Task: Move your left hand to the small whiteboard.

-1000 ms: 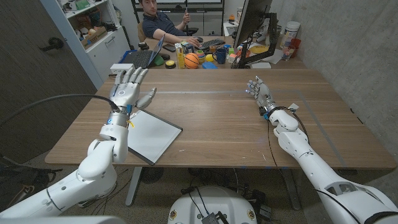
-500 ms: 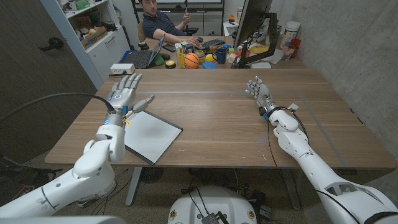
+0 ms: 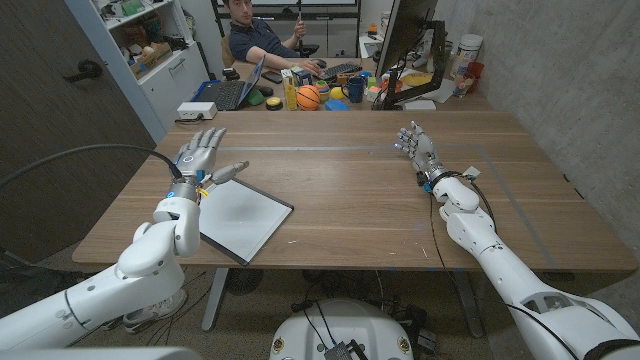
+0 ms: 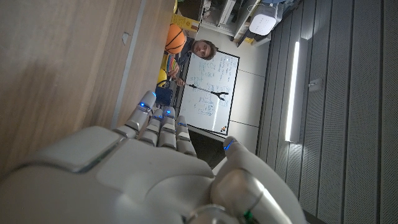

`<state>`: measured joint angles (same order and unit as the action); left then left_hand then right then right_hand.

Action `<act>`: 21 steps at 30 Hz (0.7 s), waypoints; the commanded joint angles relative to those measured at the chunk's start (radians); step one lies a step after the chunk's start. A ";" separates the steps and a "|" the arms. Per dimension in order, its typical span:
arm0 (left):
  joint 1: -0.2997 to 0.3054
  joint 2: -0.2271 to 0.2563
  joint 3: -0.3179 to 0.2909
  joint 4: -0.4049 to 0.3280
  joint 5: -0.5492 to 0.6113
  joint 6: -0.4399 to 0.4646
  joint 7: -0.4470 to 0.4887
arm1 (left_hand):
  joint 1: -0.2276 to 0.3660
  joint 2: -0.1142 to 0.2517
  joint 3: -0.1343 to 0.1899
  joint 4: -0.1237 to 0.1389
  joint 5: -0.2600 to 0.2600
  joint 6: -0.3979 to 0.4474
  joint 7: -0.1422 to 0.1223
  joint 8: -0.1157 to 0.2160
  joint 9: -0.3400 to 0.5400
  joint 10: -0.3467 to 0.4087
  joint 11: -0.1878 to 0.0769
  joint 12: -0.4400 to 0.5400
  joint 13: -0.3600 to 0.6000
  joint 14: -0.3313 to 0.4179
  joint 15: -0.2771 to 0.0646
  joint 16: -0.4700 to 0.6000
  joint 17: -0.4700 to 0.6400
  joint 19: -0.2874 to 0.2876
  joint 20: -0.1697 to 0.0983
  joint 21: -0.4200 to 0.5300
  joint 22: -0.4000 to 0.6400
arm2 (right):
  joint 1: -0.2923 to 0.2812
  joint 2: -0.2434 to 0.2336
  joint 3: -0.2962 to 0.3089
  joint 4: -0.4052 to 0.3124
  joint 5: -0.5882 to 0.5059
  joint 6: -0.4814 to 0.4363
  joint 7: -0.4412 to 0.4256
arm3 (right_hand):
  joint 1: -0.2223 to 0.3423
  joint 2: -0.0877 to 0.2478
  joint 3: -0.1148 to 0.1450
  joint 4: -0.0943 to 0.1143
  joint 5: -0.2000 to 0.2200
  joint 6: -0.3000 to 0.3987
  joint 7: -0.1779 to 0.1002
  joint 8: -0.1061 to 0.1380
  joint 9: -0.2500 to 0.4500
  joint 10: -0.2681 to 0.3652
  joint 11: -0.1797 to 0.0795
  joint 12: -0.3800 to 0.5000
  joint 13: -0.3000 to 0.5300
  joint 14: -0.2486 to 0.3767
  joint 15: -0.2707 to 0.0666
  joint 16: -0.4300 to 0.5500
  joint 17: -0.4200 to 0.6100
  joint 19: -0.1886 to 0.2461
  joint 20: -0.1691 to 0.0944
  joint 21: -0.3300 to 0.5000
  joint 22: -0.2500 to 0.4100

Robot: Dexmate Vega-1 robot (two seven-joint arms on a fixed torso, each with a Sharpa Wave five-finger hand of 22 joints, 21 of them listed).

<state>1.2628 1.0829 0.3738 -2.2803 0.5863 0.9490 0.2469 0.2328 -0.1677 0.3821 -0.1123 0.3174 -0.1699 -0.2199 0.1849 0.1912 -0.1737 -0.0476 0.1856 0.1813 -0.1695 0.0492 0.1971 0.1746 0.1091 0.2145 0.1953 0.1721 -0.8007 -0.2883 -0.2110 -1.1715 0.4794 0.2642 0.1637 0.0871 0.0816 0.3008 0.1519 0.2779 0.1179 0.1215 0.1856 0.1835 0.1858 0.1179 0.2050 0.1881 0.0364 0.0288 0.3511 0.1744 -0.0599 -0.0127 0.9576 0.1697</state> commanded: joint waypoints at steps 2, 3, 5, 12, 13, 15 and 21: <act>-0.066 0.050 0.062 -0.019 -0.098 0.076 -0.064 | -0.008 -0.014 -0.052 -0.007 -0.009 -0.158 -0.001 0.000 0.002 -0.206 0.032 -0.016 0.001 -0.094 0.049 -0.010 0.005 0.006 0.005 -0.012 0.000 | 0.004 0.001 -0.002 0.012 -0.003 0.023 0.000 | -0.013 -0.010 -0.010 0.001 0.003 -0.007 0.002 0.001 0.004 0.009 -0.002 -0.002 0.002 0.007 0.004 -0.003 0.004 0.006 0.000 -0.006 0.003; -0.072 0.053 0.068 -0.019 -0.106 0.080 -0.068 | -0.009 -0.014 -0.064 -0.008 -0.010 -0.171 -0.001 -0.002 0.002 -0.217 0.054 -0.014 0.001 -0.105 0.054 -0.010 0.006 0.003 0.005 -0.013 0.000 | 0.004 0.001 -0.002 0.013 -0.003 0.025 0.000 | -0.015 -0.012 -0.012 0.002 0.003 -0.008 0.002 0.001 0.004 0.010 -0.002 -0.002 0.002 0.007 0.004 -0.003 0.004 0.007 0.000 -0.006 0.003; -0.086 0.060 0.076 -0.018 -0.129 0.087 -0.084 | -0.009 -0.014 -0.074 -0.010 -0.011 -0.182 -0.001 -0.003 0.002 -0.227 0.066 -0.014 0.001 -0.107 0.060 -0.007 0.006 0.001 0.005 -0.014 0.000 | 0.003 0.001 -0.002 0.013 -0.003 0.028 -0.002 | -0.016 -0.014 -0.014 0.002 0.002 -0.008 0.002 0.001 0.004 0.010 -0.002 -0.003 0.002 0.008 0.004 -0.004 0.004 0.007 0.001 -0.007 0.003; -0.152 0.094 0.116 -0.026 -0.202 0.126 -0.161 | -0.008 -0.011 -0.118 -0.015 -0.014 -0.214 -0.002 0.002 0.005 -0.172 0.069 0.013 0.001 -0.040 0.080 0.021 0.005 0.016 0.005 -0.007 0.002 | 0.004 0.002 -0.004 0.015 -0.003 0.032 -0.006 | -0.023 -0.019 -0.021 0.004 0.002 -0.009 0.002 0.001 0.004 0.011 -0.002 -0.003 0.002 0.009 0.006 -0.005 0.004 0.010 0.000 -0.011 0.002; -0.165 0.099 0.124 -0.028 -0.211 0.133 -0.174 | -0.008 -0.010 -0.122 -0.015 -0.014 -0.215 -0.002 0.004 0.005 -0.163 0.070 0.015 0.001 -0.035 0.083 0.022 0.005 0.019 0.005 -0.007 0.002 | 0.004 0.002 -0.005 0.015 -0.004 0.033 -0.007 | -0.023 -0.020 -0.022 0.004 0.002 -0.008 0.003 0.001 0.004 0.011 -0.002 -0.003 0.002 0.009 0.005 -0.006 0.004 0.010 0.000 -0.011 0.002; -0.195 0.111 0.145 -0.031 -0.228 0.147 -0.208 | -0.009 -0.010 -0.127 -0.016 -0.014 -0.215 -0.002 0.005 0.006 -0.167 0.074 0.012 0.002 -0.036 0.089 0.021 0.005 0.022 0.005 -0.006 0.003 | 0.005 0.003 -0.005 0.017 -0.004 0.036 -0.008 | -0.024 -0.020 -0.023 0.004 0.002 -0.009 0.002 0.000 0.004 0.011 0.000 -0.004 0.002 0.010 0.005 -0.006 0.004 0.011 0.000 -0.012 0.002; -0.297 0.143 0.207 -0.026 -0.286 0.172 -0.326 | -0.009 -0.007 -0.164 -0.017 -0.015 -0.247 -0.001 0.001 0.006 -0.239 0.083 -0.011 0.002 -0.071 0.112 0.005 0.006 0.038 0.006 -0.004 0.004 | 0.006 0.002 -0.009 0.022 -0.011 0.046 -0.013 | -0.028 -0.023 -0.027 0.005 0.003 -0.009 0.003 0.001 0.004 0.011 -0.001 -0.004 0.002 0.010 0.006 -0.007 0.005 0.013 0.001 -0.014 0.002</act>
<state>1.1068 1.1741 0.4903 -2.3044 0.3962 1.0680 0.0789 0.2257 -0.1748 0.2241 -0.1293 0.3028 -0.1698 -0.2198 0.1836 0.1933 -0.1722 0.0289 0.1770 0.1814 -0.1715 0.1528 0.2029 0.1777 0.1412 0.2181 0.1847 0.1722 -0.7973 -0.2869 -0.2153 -1.1571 0.4754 0.2944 0.1586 0.0662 0.0607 0.2813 0.1575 0.2779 0.1140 0.1253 0.1856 0.1835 0.1858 0.1179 0.2050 0.1881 0.0377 0.0302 0.3474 0.1743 -0.0526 -0.0125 0.9465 0.1697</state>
